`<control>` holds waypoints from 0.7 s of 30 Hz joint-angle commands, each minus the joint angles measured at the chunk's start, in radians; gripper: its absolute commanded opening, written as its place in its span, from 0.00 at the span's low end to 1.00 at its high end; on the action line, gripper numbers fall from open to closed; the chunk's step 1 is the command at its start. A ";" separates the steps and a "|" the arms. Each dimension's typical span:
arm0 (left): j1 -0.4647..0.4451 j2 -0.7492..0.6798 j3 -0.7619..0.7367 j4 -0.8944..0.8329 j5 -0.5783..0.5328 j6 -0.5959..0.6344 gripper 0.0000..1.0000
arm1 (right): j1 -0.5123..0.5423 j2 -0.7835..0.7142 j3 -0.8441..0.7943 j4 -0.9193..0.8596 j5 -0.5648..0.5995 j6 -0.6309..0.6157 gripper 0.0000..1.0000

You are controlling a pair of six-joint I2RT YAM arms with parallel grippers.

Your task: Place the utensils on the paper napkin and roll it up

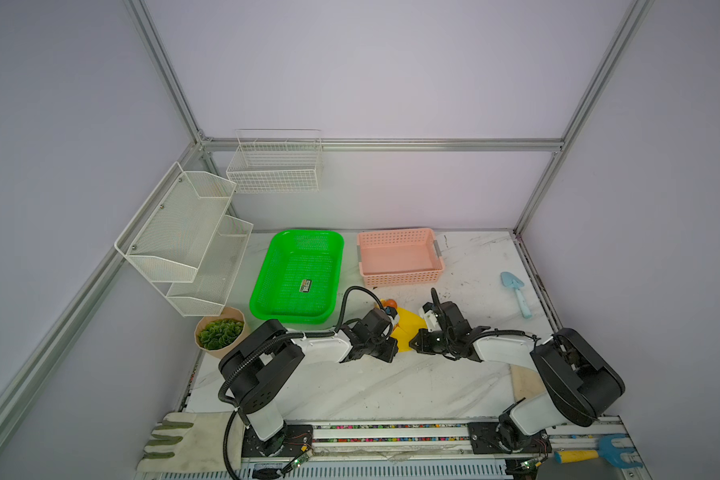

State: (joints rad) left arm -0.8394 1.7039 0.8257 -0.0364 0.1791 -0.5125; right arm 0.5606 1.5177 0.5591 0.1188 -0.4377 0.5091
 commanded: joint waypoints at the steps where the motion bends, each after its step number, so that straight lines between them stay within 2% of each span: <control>1: 0.017 0.013 -0.041 0.032 0.001 -0.007 0.19 | -0.005 0.018 0.014 -0.054 0.006 -0.007 0.09; 21: 0.033 0.066 -0.112 0.041 -0.016 -0.013 0.18 | -0.008 -0.030 0.081 -0.126 0.025 -0.017 0.12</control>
State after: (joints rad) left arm -0.8135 1.7210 0.7719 0.1020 0.2047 -0.5148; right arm 0.5591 1.4971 0.6331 0.0319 -0.4290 0.5068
